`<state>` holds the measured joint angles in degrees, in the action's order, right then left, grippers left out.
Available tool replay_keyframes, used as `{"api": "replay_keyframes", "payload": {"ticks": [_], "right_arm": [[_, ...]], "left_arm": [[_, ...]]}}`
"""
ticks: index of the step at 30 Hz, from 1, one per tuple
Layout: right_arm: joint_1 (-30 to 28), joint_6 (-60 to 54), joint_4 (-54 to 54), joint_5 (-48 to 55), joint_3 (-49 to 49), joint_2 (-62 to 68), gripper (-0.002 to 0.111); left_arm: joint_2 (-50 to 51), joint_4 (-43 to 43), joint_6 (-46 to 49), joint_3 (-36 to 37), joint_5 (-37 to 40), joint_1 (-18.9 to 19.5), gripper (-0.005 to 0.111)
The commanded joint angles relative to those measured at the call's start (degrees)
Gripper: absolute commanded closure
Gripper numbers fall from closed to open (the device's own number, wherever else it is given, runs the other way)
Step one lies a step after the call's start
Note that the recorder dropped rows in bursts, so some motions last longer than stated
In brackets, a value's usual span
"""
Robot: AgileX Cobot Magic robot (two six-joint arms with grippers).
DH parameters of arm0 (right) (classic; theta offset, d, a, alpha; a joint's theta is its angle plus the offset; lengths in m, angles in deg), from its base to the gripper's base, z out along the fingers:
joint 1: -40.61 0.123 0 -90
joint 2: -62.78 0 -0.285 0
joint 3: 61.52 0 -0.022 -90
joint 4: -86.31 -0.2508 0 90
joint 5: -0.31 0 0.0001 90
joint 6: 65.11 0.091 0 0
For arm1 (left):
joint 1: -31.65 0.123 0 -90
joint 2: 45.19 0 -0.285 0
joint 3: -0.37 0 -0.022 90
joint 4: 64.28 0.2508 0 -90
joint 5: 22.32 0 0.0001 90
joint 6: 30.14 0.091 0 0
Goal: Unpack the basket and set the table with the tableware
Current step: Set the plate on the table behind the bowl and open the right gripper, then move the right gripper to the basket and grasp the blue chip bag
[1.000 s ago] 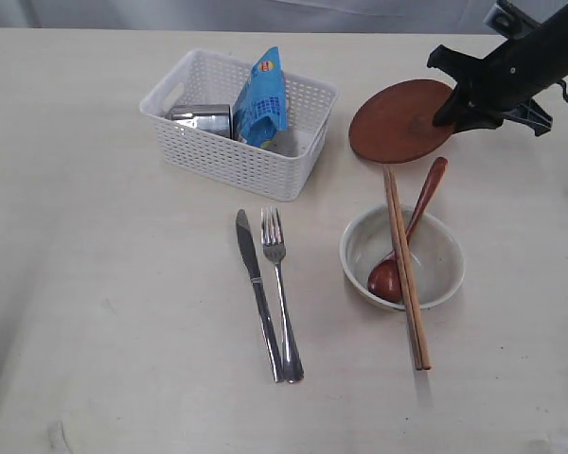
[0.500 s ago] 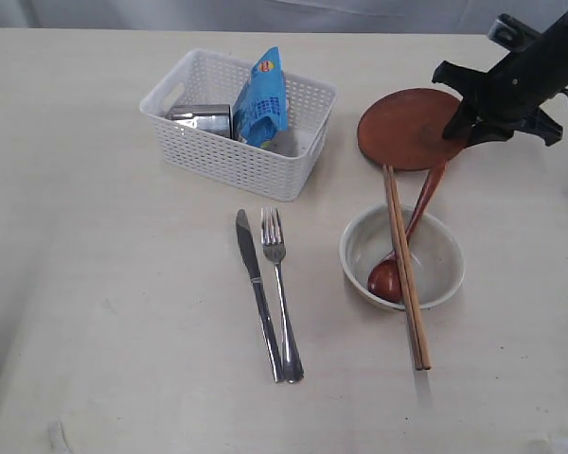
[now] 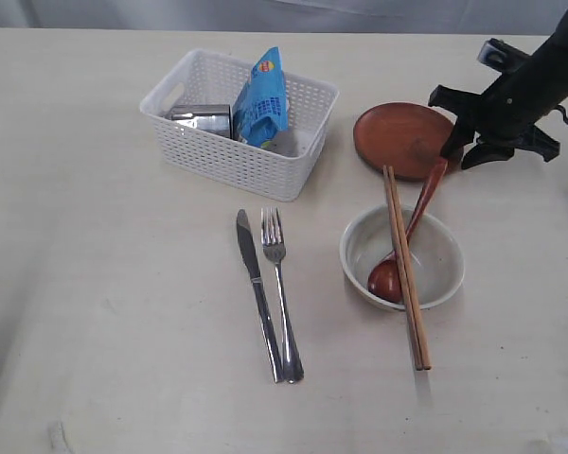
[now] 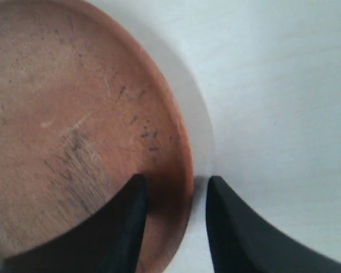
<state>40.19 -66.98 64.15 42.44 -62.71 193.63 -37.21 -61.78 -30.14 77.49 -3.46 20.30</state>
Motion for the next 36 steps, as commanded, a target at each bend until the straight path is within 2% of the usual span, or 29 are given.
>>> {"api": "replay_keyframes", "payload": {"ticks": [1, 8, 13, 14, 16, 19, 24, 27, 36], "right_arm": [[-0.2, -1.1, 2.2, 0.2, 0.5, -1.0, 0.074], [-0.2, -2.0, 2.8, 1.5, -1.6, -7.6, 0.074], [2.1, -10.5, -5.2, 7.4, -6.9, -11.7, 0.074], [2.9, -12.8, -7.6, 8.2, -7.8, -12.4, 0.071], [5.2, -14.9, -11.4, 9.5, -10.2, -13.0, 0.059], [9.4, -13.2, -12.4, 10.7, -14.1, -12.8, 0.043], [17.6, -11.2, -11.9, 10.3, -18.9, -9.6, 0.043], [20.6, -10.0, -11.7, 10.2, -22.4, -5.8, 0.043], [24.0, -3.7, -4.5, 12.2, -29.5, 4.5, 0.043]], "left_arm": [[-0.2, 0.3, 0.0, 0.1, -0.2, 0.1, 0.107], [-0.2, 0.3, 0.0, 0.1, -0.2, 0.1, 0.107], [-0.2, 0.3, 0.0, 0.1, -0.2, 0.1, 0.107], [-0.2, 0.3, 0.0, 0.1, -0.2, 0.1, 0.107], [-0.2, 0.3, 0.0, 0.1, -0.2, 0.1, 0.107], [-0.2, 0.3, 0.0, 0.1, -0.2, 0.1, 0.107], [-0.2, 0.3, 0.0, 0.1, -0.2, 0.1, 0.107], [-0.2, 0.3, 0.0, 0.1, -0.2, 0.1, 0.107], [-0.2, 0.3, 0.0, 0.1, -0.2, 0.1, 0.107]]}}
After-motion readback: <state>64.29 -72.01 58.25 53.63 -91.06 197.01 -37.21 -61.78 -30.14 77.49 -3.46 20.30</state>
